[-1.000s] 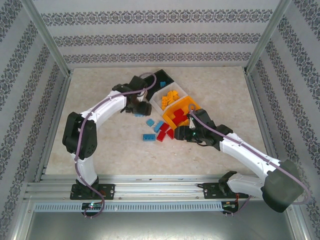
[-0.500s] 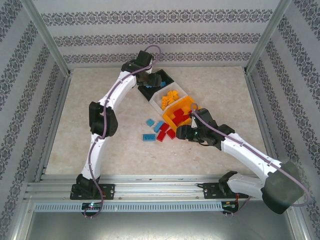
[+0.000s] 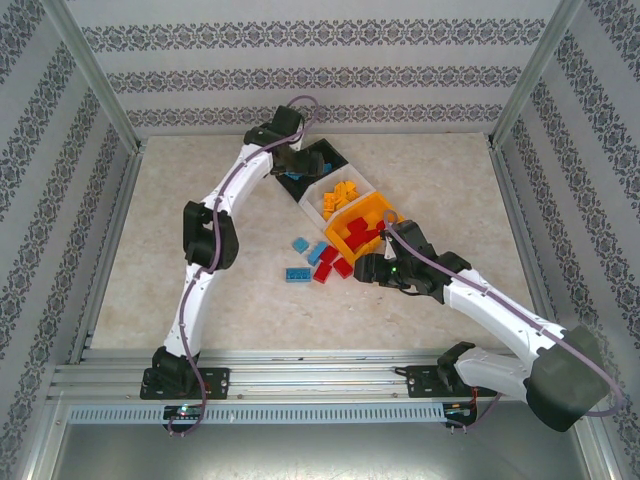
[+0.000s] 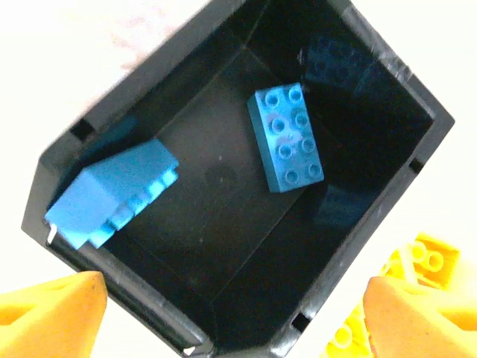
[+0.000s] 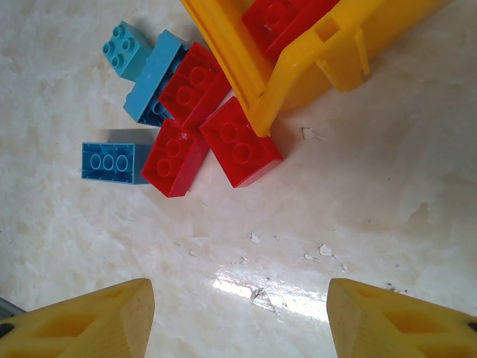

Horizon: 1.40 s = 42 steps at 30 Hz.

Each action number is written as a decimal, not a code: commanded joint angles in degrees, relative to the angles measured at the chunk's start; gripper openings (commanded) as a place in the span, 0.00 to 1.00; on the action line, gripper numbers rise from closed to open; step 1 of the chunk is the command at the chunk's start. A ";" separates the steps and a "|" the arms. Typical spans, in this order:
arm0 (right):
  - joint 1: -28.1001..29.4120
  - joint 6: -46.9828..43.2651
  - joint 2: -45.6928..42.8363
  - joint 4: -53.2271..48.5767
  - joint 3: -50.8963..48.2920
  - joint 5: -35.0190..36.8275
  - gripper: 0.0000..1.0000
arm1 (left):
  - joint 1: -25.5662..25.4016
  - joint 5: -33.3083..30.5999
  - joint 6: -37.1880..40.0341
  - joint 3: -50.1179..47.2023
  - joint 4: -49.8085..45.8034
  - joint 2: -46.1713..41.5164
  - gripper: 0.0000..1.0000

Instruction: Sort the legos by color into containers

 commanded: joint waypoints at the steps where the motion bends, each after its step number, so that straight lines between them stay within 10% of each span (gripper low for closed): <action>1: -0.20 0.57 0.55 0.63 0.20 -0.21 0.63 | -0.77 0.28 1.90 -9.33 0.73 -8.76 0.95; 15: 3.30 1.75 3.70 2.95 1.32 0.39 0.63 | -5.08 -2.37 5.02 -58.11 13.10 -37.38 1.00; 42: 4.34 2.03 0.23 1.39 -1.11 2.37 0.63 | -9.86 -1.81 2.52 -55.09 15.53 -24.90 0.76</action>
